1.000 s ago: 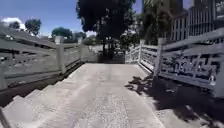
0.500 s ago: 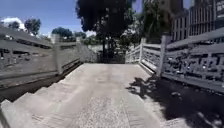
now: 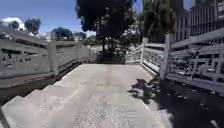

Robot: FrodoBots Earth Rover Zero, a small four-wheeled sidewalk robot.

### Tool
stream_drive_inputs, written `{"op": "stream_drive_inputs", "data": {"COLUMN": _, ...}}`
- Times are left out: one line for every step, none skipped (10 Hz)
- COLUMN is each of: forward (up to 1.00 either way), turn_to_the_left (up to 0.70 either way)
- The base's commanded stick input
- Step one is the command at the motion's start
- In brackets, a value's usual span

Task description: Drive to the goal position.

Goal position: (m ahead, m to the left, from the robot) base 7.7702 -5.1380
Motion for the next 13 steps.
{"op": "stream_drive_inputs", "data": {"forward": 0.45, "turn_to_the_left": 0.0}}
{"op": "stream_drive_inputs", "data": {"forward": 0.45, "turn_to_the_left": 0.0}}
{"op": "stream_drive_inputs", "data": {"forward": 0.45, "turn_to_the_left": 0.0}}
{"op": "stream_drive_inputs", "data": {"forward": 0.45, "turn_to_the_left": 0.0}}
{"op": "stream_drive_inputs", "data": {"forward": 0.45, "turn_to_the_left": 0.0}}
{"op": "stream_drive_inputs", "data": {"forward": 0.45, "turn_to_the_left": 0.0}}
{"op": "stream_drive_inputs", "data": {"forward": 0.45, "turn_to_the_left": 0.0}}
{"op": "stream_drive_inputs", "data": {"forward": 0.45, "turn_to_the_left": 0.0}}
{"op": "stream_drive_inputs", "data": {"forward": 0.45, "turn_to_the_left": 0.0}}
{"op": "stream_drive_inputs", "data": {"forward": 0.45, "turn_to_the_left": 0.0}}
{"op": "stream_drive_inputs", "data": {"forward": 0.45, "turn_to_the_left": 0.0}}
{"op": "stream_drive_inputs", "data": {"forward": 0.45, "turn_to_the_left": 0.0}}
{"op": "stream_drive_inputs", "data": {"forward": 0.45, "turn_to_the_left": 0.0}}
